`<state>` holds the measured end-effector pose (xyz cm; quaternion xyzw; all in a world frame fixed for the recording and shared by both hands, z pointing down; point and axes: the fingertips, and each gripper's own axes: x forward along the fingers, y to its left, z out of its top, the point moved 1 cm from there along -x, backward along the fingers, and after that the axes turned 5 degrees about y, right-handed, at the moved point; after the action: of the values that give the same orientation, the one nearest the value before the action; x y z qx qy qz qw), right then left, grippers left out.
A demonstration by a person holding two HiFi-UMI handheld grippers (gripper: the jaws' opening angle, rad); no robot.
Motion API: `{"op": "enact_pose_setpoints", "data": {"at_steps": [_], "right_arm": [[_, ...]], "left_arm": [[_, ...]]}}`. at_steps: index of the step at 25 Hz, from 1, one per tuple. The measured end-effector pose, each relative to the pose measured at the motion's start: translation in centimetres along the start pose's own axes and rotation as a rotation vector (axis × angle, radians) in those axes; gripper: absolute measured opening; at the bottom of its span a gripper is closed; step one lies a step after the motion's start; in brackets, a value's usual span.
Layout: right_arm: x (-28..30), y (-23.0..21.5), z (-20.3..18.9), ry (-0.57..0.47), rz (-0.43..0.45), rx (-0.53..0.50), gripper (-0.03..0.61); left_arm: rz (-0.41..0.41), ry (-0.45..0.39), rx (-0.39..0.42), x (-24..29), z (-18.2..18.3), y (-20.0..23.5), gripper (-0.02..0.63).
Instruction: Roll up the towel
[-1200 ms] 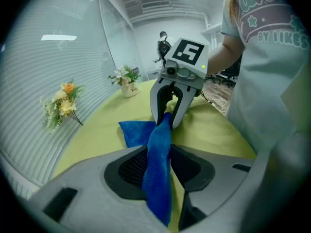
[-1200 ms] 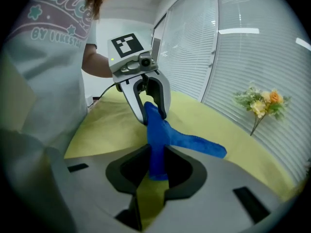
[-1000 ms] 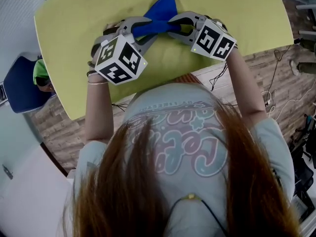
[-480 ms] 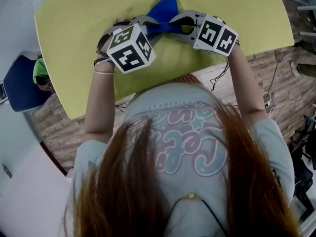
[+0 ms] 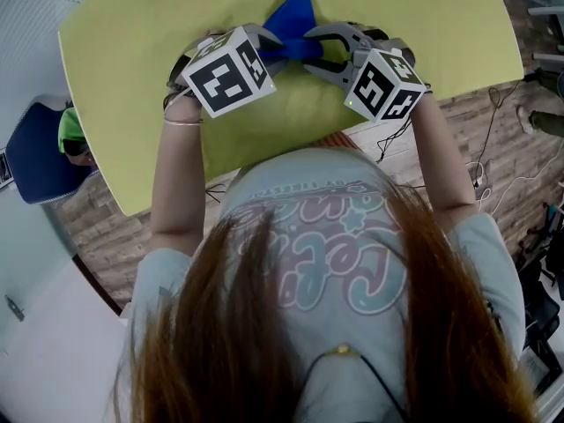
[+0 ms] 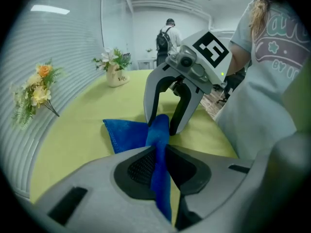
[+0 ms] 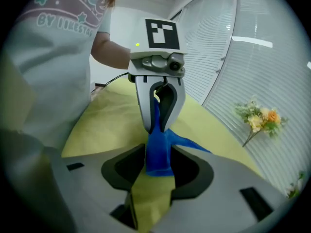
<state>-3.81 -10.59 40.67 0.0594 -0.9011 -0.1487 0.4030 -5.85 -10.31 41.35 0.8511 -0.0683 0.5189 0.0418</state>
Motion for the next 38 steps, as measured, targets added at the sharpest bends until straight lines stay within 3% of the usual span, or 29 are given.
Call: {"op": "enact_pose_setpoints", "data": {"at_steps": [4, 6, 8, 12, 18, 22, 25, 32, 38], "right_arm": [[0.7, 0.3, -0.6, 0.041, -0.020, -0.035, 0.179], [1.1, 0.3, -0.8, 0.053, -0.009, -0.033, 0.125], [1.2, 0.3, -0.9, 0.043, 0.022, 0.000, 0.119], [1.3, 0.0, -1.0, 0.012, 0.096, 0.113, 0.097], [1.4, -0.4, -1.1, -0.021, 0.192, 0.250, 0.089], [1.6, -0.8, -1.4, -0.045, 0.261, 0.331, 0.087], [1.7, -0.9, -1.5, -0.057, 0.296, 0.370, 0.087], [1.9, -0.9, -1.3, -0.040, 0.336, 0.397, 0.086], [1.9, -1.0, -1.5, -0.036, 0.299, 0.385, 0.103]], "left_arm": [[-0.026, -0.004, -0.014, -0.3, 0.0, 0.2, 0.061], [-0.030, -0.004, -0.010, -0.3, 0.0, 0.2, 0.061], [-0.017, -0.002, 0.008, -0.3, 0.0, 0.3, 0.061], [0.075, -0.034, 0.063, -0.6, 0.0, 0.6, 0.069], [0.188, -0.107, 0.073, -2.9, 0.2, 1.3, 0.081], [0.260, -0.138, 0.157, -3.8, 1.2, 1.0, 0.081], [0.230, -0.102, 0.192, -2.7, 1.0, 0.0, 0.080], [0.214, -0.051, 0.176, -1.4, 0.1, 0.4, 0.080], [0.195, -0.047, 0.137, -0.3, 0.0, 1.1, 0.080]]}}
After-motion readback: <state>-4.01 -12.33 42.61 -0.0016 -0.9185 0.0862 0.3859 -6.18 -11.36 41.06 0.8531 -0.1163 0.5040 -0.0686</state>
